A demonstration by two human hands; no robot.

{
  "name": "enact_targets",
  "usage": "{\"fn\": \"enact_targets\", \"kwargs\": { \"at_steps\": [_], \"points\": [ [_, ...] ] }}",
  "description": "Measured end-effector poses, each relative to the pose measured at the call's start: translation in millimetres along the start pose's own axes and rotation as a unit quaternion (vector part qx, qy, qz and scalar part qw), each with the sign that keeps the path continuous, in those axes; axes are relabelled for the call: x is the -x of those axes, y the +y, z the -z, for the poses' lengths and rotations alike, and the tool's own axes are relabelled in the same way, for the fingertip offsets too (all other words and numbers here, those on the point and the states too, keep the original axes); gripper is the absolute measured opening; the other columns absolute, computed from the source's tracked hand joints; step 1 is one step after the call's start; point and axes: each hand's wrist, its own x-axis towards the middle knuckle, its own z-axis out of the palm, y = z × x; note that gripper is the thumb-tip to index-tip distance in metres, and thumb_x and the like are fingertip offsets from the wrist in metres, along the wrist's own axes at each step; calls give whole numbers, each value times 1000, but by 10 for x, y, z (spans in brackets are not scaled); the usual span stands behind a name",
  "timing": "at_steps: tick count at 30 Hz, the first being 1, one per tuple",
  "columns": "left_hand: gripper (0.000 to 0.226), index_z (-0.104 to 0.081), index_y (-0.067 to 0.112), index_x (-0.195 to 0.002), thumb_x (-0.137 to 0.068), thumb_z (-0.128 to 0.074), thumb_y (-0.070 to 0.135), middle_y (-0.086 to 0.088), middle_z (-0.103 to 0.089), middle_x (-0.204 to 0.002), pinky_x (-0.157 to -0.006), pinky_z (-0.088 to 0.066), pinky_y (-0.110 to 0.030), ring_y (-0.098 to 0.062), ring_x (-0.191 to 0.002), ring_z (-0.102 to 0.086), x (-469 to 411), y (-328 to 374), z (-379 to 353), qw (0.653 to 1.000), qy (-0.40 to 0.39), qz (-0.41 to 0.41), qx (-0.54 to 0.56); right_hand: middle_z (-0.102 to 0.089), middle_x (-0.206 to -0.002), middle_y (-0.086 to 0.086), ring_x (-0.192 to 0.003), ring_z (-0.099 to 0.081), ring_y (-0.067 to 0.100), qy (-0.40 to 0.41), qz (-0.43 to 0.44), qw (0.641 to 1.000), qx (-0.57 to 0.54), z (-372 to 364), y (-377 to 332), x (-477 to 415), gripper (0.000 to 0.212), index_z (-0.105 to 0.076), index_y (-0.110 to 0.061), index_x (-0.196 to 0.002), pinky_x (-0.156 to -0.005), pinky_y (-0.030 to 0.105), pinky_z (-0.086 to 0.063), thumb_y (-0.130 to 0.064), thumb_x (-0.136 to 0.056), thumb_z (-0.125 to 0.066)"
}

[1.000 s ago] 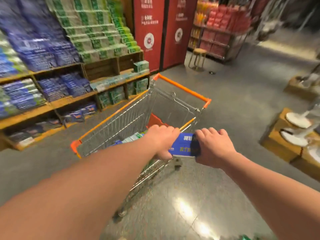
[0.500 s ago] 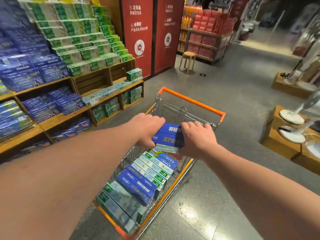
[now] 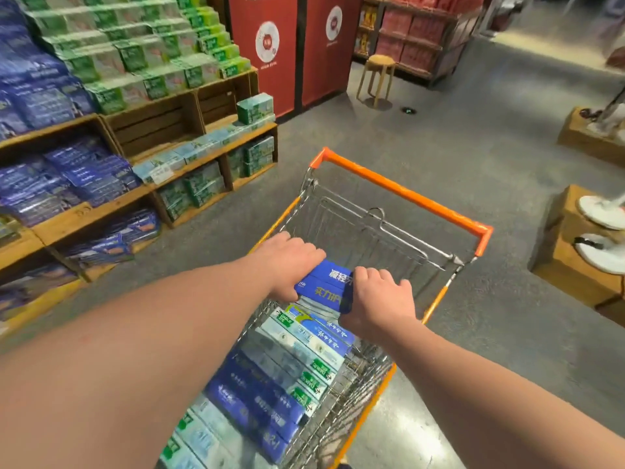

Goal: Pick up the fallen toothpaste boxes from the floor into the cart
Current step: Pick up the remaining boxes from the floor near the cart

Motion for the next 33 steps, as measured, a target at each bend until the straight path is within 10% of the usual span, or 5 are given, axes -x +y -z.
{"fn": "enact_targets", "kwargs": {
  "at_steps": [7,15,33],
  "points": [
    [57,-44,31,-113,-70,-76,49,5,-59,-112,-95,-39,-40,-21,-110,-59,-1211,-194,-1181,998,-66,-17,7,-57,-119,1,-115,-56,27,-81,-14,996,-28,-1218,288,-1083,79,-43,-22,-115,-87,46,-44,-78,-66,-67],
    [58,-44,35,-111,-67,-77,53,9,-59,-108,-93,-41,-40,-19,-109,-60,-1814,-283,-2189,989,-144,-17,39,-55,-128,7,-122,-54,31,-196,-40,979,-40,-2069,266,-1648,79,-40,-15,-127,-89,43,-45,-58,-72,-76],
    [110,0,21,-162,-85,-78,36,3,-1,-170,-125,-15,-43,-24,-156,-4,-1688,-131,-2263,982,-173,47,52,-52,-134,5,-126,-48,29,-179,-81,979,-61,-2058,403,-1483,98,-36,-16,-136,-99,47,-43,-80,-69,-68]
  ]
}}
